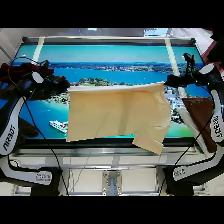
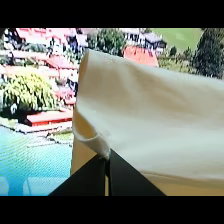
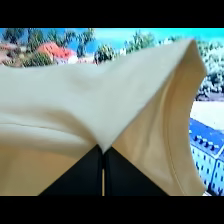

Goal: Fold the shirts.

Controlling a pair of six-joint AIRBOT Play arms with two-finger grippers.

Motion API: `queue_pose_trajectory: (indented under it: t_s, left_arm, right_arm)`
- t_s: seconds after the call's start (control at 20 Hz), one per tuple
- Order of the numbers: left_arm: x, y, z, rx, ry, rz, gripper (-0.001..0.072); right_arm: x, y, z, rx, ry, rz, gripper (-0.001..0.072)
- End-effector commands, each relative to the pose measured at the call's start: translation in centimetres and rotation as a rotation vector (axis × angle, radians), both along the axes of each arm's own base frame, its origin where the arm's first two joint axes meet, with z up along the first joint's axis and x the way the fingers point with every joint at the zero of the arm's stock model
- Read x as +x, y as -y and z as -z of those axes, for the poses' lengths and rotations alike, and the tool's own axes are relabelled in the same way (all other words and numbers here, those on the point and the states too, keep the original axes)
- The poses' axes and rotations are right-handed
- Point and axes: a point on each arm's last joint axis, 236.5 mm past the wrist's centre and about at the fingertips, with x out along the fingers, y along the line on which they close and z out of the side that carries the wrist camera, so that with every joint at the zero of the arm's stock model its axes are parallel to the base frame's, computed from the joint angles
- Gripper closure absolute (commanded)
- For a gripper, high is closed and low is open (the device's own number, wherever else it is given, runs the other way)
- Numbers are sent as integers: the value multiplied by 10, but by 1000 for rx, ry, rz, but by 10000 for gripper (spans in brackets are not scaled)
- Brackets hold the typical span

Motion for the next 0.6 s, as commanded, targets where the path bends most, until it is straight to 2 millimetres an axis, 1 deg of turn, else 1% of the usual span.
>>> queue_pose_trajectory:
  t_s: [0.0, 0.2, 0.3, 0.35, 0.4, 0.45, 0.5, 0.55]
  left_arm:
    - [-37, 2, 21, 18, -148, 78, 698]
    - [-53, 14, 38, -34, -217, 77, 697]
    - [-55, 16, 39, -42, -226, 81, 684]
    - [-54, 16, 38, -43, -222, 85, 623]
    - [-54, 16, 38, -43, -220, 84, 449]
    - [-54, 17, 37, -45, -220, 85, 317]
    - [-54, 18, 35, -49, -225, 88, 292]
    - [-55, 19, 30, -50, -230, 96, 292]
  right_arm:
    - [-39, -7, 30, -24, -151, -72, 686]
    - [-57, -19, 68, -46, -207, -82, 684]
    - [-64, -19, 77, -48, -230, -80, 681]
    - [-66, -17, 78, -49, -240, -66, 666]
    - [-66, -13, 78, -59, -254, -40, 612]
    - [-67, -10, 77, -66, -264, -32, 491]
    - [-71, -9, 72, -75, -277, -32, 369]
    - [-76, -7, 64, -87, -292, -50, 367]
